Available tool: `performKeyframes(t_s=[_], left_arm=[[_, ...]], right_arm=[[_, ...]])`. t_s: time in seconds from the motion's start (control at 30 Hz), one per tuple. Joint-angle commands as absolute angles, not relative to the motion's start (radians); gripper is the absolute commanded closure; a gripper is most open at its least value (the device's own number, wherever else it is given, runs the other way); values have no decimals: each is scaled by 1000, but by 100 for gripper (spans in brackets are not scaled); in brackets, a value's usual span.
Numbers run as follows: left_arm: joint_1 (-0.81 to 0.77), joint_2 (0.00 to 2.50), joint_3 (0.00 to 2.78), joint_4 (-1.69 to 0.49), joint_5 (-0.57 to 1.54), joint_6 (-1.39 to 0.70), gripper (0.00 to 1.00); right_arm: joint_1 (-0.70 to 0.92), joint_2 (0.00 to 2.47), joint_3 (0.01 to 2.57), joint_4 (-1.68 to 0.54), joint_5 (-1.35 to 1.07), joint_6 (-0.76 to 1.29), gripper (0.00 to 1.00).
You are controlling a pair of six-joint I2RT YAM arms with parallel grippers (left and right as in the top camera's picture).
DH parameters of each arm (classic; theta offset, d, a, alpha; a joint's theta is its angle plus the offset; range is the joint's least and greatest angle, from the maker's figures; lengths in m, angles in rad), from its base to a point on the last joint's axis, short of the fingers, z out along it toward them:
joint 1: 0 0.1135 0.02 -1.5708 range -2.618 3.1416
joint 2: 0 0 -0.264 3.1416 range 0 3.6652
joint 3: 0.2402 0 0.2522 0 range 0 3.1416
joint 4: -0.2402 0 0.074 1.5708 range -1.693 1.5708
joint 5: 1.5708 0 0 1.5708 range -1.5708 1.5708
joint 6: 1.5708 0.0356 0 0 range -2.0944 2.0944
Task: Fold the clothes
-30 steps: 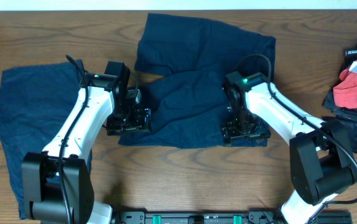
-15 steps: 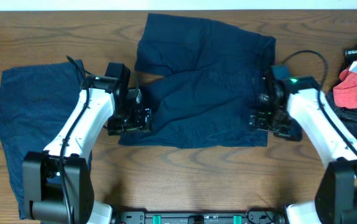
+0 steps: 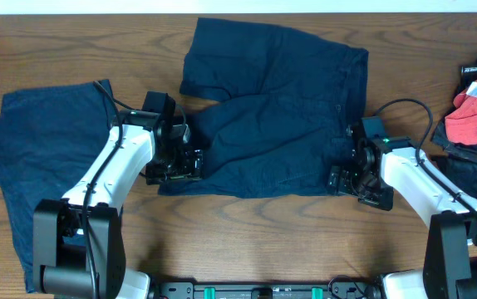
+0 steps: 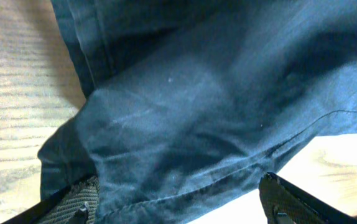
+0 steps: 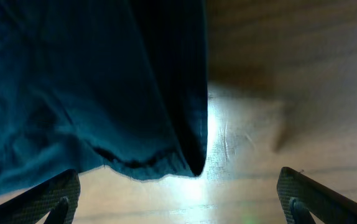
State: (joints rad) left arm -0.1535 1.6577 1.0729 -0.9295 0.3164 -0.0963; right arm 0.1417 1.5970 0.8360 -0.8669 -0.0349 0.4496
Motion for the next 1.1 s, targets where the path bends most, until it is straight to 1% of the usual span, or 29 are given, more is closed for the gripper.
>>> performKeyframes(t_s=[0.0,0.07,0.23,0.3,0.37,0.4,0.53,0.57,0.6,0.67,0.7,0.73,0.83,0.93,1.07], left_arm=[[-154,1648,1076,-914,329,-91,16],[-154,1648,1076,-899,329,-91,16],[-154,1648,1076,-878,329,-91,16],[-154,1648,1076,-871,329,-91,16],[-154,1648,1076,-869,329,-91,16],[-154,1648,1076,-868,329,-91,16],[-154,1648,1076,-867,328,-90,16],[-154,1648,1076,-865,328,-91,13],[-154,1648,1076,-861,328,-90,12],[-154,1648,1076,-854,328,-90,14],[-154,1648,1076,-852,328,-90,18],[-154,1648,1076,-850,328,-90,18],[-154,1648,1075,-850,328,-90,19],[-154,1648,1067,-842,320,-89,20],[-154,1648,1039,-816,302,-90,23]], right_arm=[[158,1576,831,-836,16,515,1],[158,1576,831,-814,46,545,1],[158,1576,831,-750,120,633,6],[158,1576,831,-720,126,662,11],[158,1576,831,-693,127,686,19],[158,1576,831,-681,127,695,20],[158,1576,831,-650,128,728,21],[158,1576,831,-648,128,731,21],[158,1576,830,-648,134,742,21],[158,1576,827,-646,151,769,22],[158,1576,823,-644,158,783,23],[158,1576,817,-637,159,793,25],[158,1576,794,-614,158,808,25],[158,1576,768,-592,158,808,27],[158,1576,738,-553,158,815,34]])
